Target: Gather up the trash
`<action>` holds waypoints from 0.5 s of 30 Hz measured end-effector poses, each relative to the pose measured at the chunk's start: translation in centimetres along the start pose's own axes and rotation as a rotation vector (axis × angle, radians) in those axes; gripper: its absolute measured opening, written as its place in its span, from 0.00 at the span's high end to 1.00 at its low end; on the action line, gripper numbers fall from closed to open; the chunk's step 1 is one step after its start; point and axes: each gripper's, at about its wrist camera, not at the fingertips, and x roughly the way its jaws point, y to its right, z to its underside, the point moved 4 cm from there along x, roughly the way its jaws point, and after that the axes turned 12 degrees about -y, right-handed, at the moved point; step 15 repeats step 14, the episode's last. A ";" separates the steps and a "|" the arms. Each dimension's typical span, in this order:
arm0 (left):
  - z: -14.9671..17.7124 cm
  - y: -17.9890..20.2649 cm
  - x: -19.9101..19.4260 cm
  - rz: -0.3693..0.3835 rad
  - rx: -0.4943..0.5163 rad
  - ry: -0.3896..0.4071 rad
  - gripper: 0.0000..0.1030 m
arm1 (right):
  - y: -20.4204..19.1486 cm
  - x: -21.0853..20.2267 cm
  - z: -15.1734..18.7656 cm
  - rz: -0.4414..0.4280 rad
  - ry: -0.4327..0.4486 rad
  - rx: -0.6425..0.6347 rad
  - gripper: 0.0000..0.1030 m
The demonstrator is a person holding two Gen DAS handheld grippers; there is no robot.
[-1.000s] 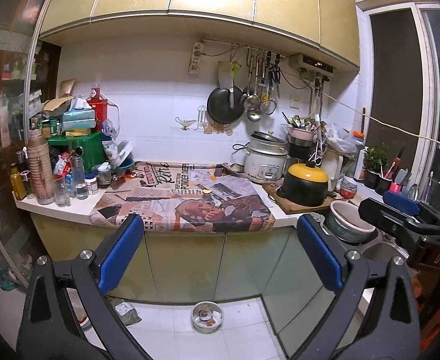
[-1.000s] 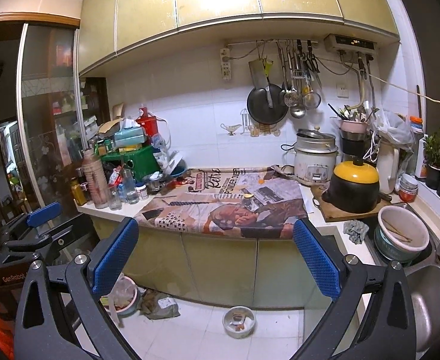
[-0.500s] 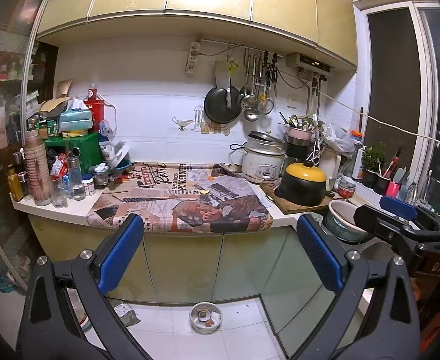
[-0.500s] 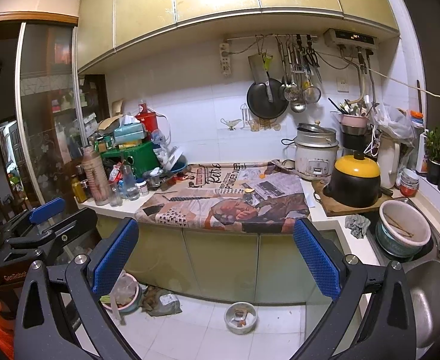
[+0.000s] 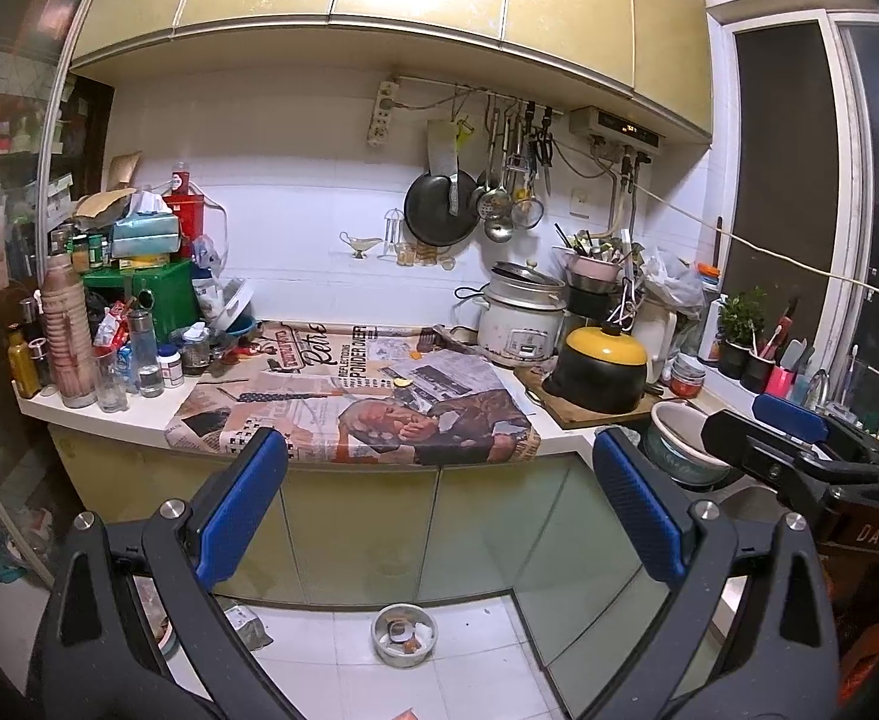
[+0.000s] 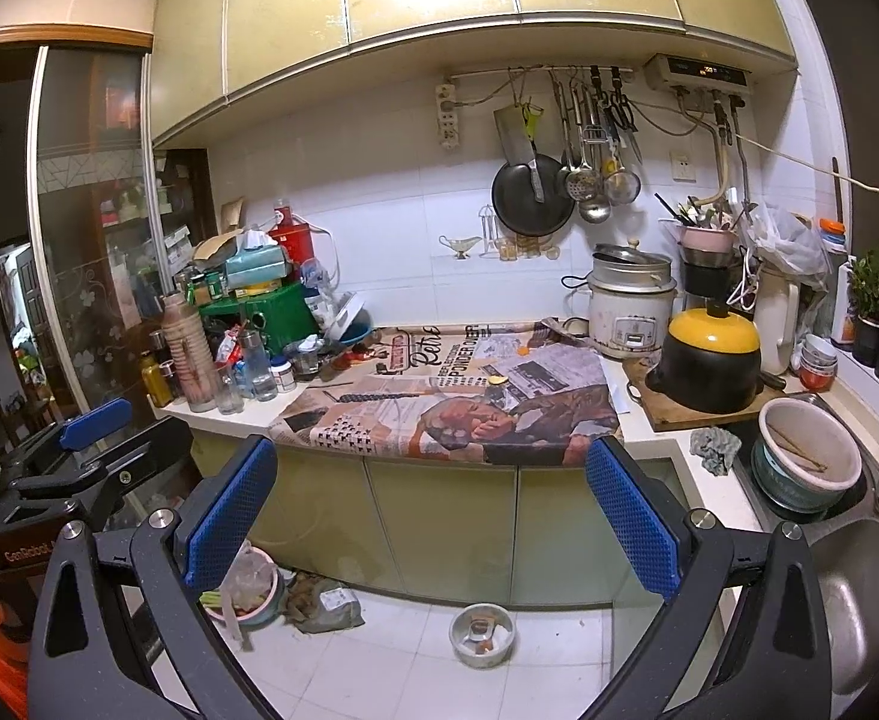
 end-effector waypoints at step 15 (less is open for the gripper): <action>-0.7 -0.9 2.9 -0.024 -0.011 -0.030 0.01 | 1.1 2.5 -1.3 -0.010 -0.028 0.002 0.01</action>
